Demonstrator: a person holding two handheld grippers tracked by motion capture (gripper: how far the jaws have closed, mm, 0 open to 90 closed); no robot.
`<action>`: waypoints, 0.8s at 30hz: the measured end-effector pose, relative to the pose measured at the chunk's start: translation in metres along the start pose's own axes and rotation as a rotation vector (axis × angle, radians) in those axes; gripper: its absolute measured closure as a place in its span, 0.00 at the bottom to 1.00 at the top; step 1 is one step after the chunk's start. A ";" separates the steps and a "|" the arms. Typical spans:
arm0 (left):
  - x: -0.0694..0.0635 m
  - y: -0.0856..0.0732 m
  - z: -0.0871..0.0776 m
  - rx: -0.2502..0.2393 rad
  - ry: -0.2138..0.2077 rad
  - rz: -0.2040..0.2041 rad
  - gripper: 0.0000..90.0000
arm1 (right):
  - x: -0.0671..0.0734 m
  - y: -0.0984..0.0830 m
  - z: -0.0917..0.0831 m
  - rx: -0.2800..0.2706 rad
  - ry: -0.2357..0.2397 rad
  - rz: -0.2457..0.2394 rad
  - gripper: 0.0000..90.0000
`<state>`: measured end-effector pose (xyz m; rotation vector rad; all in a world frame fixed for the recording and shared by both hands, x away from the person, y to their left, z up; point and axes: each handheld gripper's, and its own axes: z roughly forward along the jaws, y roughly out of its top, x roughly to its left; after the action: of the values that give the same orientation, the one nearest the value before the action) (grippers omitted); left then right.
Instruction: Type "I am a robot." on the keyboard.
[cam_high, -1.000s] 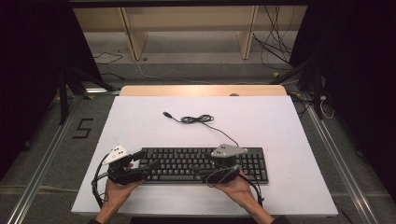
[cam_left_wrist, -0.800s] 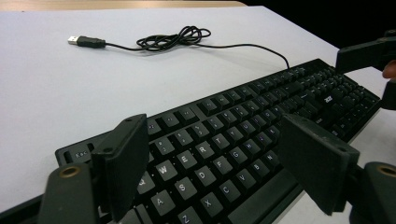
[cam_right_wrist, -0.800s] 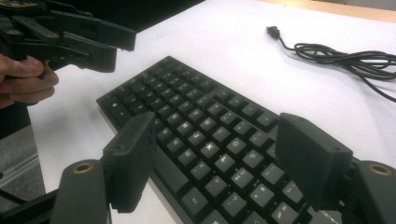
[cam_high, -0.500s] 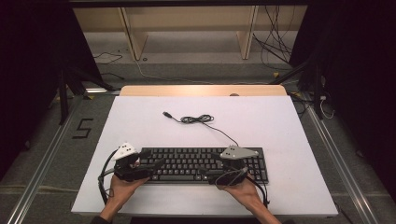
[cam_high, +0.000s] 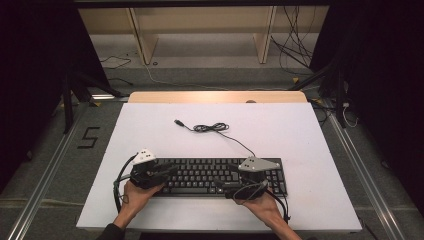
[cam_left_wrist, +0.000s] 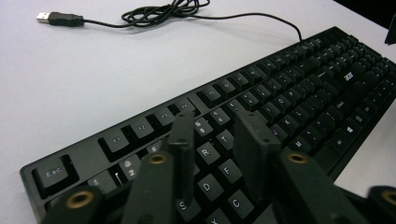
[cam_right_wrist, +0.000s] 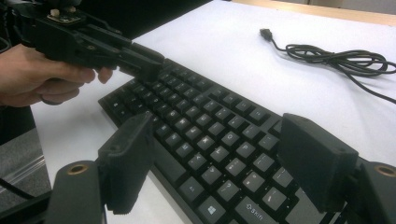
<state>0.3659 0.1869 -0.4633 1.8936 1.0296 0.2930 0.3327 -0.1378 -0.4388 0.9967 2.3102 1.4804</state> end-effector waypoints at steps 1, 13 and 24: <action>0.000 0.001 0.001 0.007 0.000 0.009 0.80 | 0.000 0.000 0.000 0.002 0.000 0.001 0.31; -0.004 0.005 0.015 0.059 -0.002 0.039 0.99 | 0.001 -0.001 -0.002 -0.002 0.002 0.000 0.31; -0.003 0.004 0.025 0.100 -0.003 0.031 0.99 | 0.002 -0.001 -0.001 0.002 0.005 -0.002 0.31</action>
<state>0.3808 0.1687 -0.4725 2.0012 1.0303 0.2609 0.3300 -0.1376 -0.4389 0.9920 2.3157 1.4826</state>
